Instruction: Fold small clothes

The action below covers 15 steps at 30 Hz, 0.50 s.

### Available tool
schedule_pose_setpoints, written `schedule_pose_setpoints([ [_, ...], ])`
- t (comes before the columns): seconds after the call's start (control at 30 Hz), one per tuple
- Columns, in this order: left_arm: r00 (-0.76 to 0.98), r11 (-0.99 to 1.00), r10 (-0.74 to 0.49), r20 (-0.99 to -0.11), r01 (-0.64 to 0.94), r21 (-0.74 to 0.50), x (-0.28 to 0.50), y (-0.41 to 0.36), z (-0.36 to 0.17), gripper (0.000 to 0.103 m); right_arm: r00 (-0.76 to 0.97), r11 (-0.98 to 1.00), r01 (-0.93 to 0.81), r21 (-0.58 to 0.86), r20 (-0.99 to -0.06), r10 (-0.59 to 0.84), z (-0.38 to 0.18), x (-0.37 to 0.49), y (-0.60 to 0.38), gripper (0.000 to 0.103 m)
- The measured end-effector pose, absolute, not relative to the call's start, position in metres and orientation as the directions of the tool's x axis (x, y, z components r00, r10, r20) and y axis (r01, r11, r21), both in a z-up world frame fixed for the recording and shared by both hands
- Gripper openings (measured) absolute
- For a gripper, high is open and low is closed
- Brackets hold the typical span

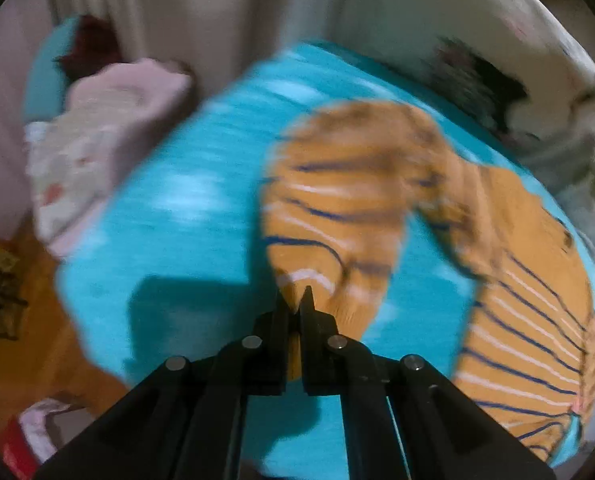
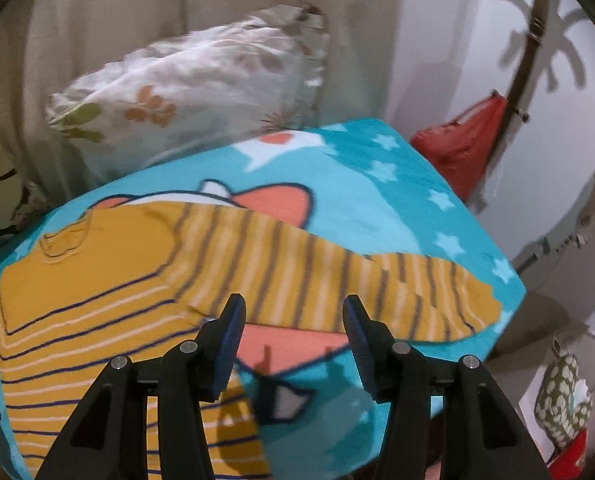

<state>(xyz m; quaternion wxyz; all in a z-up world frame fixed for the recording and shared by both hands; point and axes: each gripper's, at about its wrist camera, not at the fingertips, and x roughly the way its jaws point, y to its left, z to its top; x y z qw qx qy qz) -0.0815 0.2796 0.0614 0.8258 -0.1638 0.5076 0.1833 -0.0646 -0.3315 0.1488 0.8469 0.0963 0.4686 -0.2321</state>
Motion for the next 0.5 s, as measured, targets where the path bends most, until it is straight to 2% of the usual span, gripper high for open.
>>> schedule_pose_setpoints([
  [0.2,0.298,0.771,0.378,-0.877,-0.625,0.119,-0.115,0.366,0.080,0.004,0.457,0.907,0.421,-0.021,-0.858,-0.232,0.131,-0.038,-0.298,0.055],
  [0.27,0.277,0.752,0.401,-0.873,-0.644,0.141,-0.119,0.384,0.086,0.007,0.460,0.919,0.395,-0.015,-0.863,-0.212,0.126,-0.029,-0.285,0.055],
  [0.33,0.256,0.746,0.407,-0.877,-0.647,0.157,-0.117,0.393,0.088,0.021,0.462,0.928,0.372,-0.006,-0.866,-0.191,0.122,-0.023,-0.273,0.055],
  [0.43,0.258,0.732,0.460,-0.850,-0.652,0.199,-0.116,0.395,0.096,0.023,0.462,0.946,0.324,0.012,-0.875,-0.147,0.116,-0.015,-0.253,0.055],
  [0.5,0.313,0.756,0.431,-0.846,-0.638,0.149,-0.117,0.388,0.103,0.025,0.457,0.953,0.303,0.014,-0.880,-0.133,0.112,-0.014,-0.243,0.055],
])
